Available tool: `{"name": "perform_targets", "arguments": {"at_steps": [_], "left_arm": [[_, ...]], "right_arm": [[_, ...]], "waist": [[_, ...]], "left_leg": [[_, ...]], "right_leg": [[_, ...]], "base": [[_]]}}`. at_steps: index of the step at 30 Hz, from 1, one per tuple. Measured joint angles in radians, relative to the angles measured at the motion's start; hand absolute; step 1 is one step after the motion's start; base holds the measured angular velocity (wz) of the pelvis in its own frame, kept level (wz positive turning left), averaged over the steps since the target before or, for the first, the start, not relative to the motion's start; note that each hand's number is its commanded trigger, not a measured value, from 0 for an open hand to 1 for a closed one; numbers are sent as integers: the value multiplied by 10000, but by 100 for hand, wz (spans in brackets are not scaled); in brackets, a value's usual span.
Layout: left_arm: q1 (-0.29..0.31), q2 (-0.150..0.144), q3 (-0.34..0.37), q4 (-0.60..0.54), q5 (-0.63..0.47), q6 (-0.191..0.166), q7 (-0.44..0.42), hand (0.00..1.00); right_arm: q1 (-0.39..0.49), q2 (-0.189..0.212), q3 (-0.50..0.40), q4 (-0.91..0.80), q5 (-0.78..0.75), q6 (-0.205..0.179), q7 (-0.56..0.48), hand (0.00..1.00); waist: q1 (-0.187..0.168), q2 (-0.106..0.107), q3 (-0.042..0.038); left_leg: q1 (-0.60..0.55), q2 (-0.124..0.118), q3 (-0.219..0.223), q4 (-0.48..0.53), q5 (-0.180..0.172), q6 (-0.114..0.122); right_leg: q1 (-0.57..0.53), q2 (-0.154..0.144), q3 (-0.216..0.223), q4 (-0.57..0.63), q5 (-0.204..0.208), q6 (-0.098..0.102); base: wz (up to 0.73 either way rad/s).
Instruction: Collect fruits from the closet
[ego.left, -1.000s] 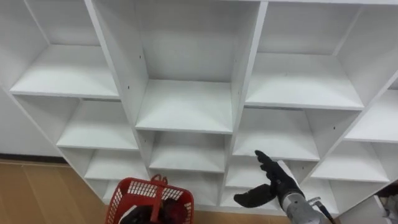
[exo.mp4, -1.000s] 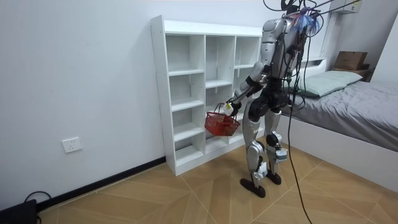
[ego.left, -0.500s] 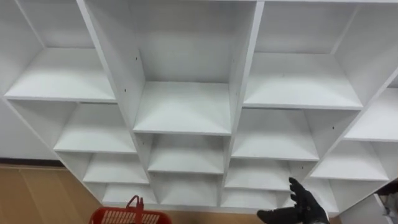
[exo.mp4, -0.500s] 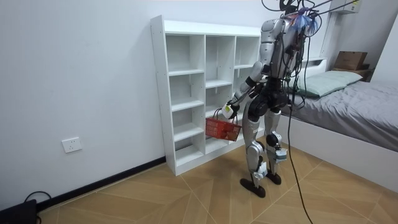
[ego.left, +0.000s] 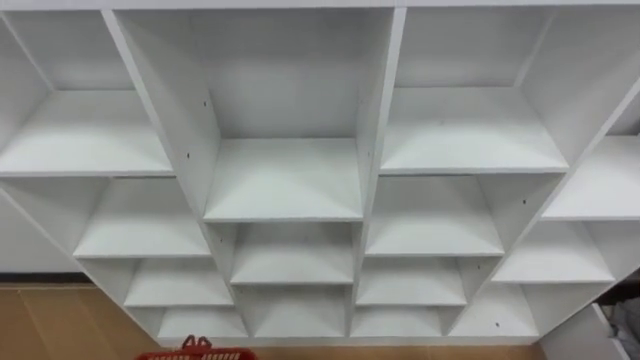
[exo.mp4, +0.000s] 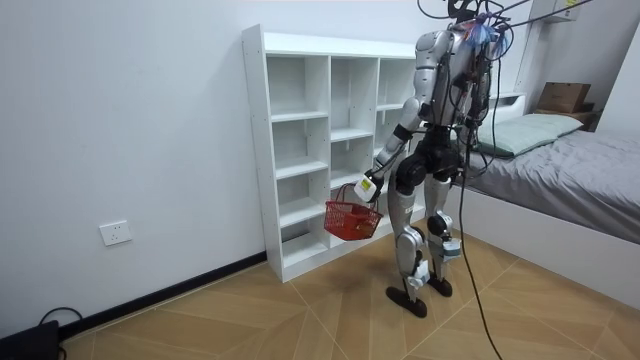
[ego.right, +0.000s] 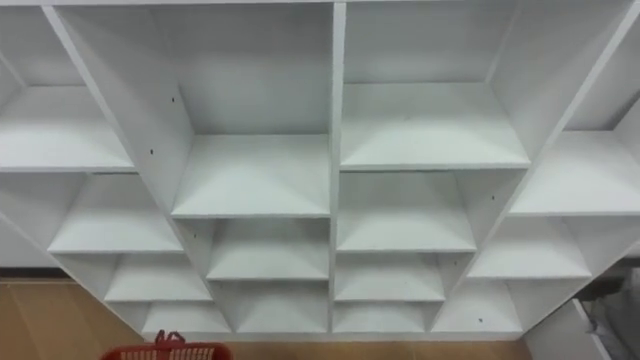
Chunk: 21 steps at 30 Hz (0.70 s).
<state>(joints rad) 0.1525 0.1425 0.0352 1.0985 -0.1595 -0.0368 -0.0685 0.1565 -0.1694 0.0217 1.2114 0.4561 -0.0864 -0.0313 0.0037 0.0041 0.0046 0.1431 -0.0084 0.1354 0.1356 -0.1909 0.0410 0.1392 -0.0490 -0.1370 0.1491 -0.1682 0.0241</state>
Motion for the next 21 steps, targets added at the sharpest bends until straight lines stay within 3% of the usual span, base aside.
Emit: {"name": "perform_targets", "arguments": {"at_steps": [5, 13, 21], "left_arm": [[207, -116, 55, 275, 63, 66, 126, 100], [621, -142, 437, 279, 448, 523, 690, 100], [708, -195, 439, 286, 578, 612, 1032, 100]], "right_arm": [[25, 83, -53, 661, 228, 287, 480, 0], [5, 90, -26, 848, 935, 881, 793, 0], [-110, 149, 13, 1170, 1437, 1105, 1000, 0]], "waist": [[22, 20, -11], [57, -40, -11], [104, -129, -5]], "left_leg": [[-106, -24, -5, 2, 1, 1], [-117, -12, 17, -36, -3, 0], [-104, -9, 18, -21, -18, 1]], "right_leg": [[-28, -6, -4, 3, -26, 16], [-164, 9, 91, 5, -31, 10], [-152, 15, 116, 9, -30, 9]], "base": [[3], [-1], [0]]}}
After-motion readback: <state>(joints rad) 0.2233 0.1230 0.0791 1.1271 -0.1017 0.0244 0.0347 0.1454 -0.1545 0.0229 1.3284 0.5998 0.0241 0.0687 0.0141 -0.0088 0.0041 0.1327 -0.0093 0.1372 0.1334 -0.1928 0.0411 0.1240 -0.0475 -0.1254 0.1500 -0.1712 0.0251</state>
